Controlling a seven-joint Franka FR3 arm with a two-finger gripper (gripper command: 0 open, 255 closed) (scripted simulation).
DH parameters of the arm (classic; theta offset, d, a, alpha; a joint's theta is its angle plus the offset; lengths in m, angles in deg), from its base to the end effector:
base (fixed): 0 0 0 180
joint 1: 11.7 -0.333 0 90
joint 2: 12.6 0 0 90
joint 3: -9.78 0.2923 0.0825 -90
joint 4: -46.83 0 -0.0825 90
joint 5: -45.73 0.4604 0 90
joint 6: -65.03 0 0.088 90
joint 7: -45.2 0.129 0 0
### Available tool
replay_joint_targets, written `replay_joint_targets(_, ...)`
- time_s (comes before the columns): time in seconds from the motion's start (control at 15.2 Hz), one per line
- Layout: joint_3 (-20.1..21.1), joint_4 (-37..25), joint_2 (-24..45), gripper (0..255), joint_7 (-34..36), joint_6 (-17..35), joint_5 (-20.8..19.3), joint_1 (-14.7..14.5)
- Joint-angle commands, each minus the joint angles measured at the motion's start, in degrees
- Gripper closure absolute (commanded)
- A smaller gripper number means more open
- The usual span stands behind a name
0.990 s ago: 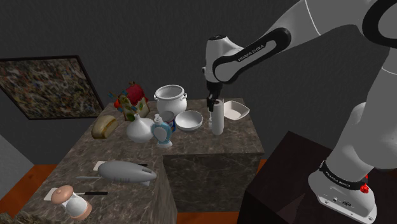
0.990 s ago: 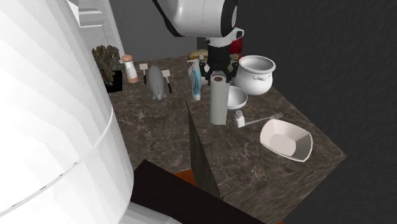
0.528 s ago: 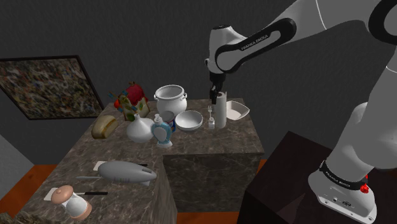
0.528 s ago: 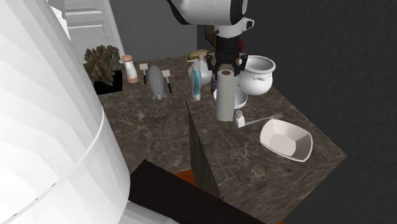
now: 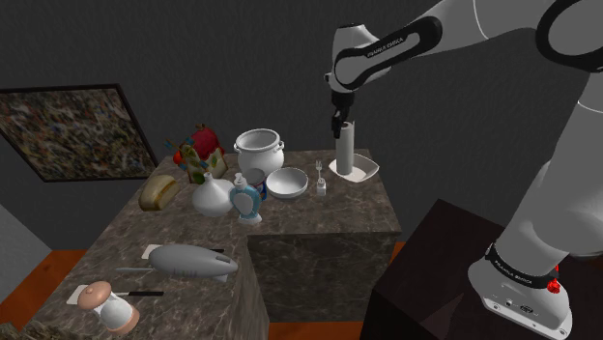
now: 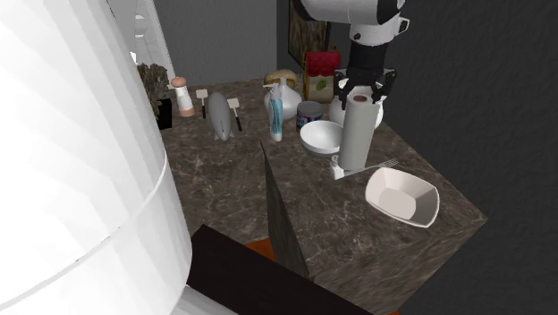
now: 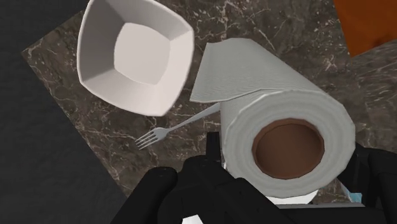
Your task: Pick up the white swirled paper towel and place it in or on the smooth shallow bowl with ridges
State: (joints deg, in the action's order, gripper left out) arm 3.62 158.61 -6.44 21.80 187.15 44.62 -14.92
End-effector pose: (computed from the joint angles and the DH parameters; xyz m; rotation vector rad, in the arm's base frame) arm 0.6550 -0.0343 0.3501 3.0435 0.5661 0.1009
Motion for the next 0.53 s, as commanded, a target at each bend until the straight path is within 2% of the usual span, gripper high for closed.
replay_joint_targets(0.0, -1.0, -2.1, 1.0, 255, -2.7, -1.0, 0.5, 1.4)
replay_joint_targets(0.46, -4.2, -12.6, 6.5, 255, -11.8, -6.0, 2.7, 6.6)
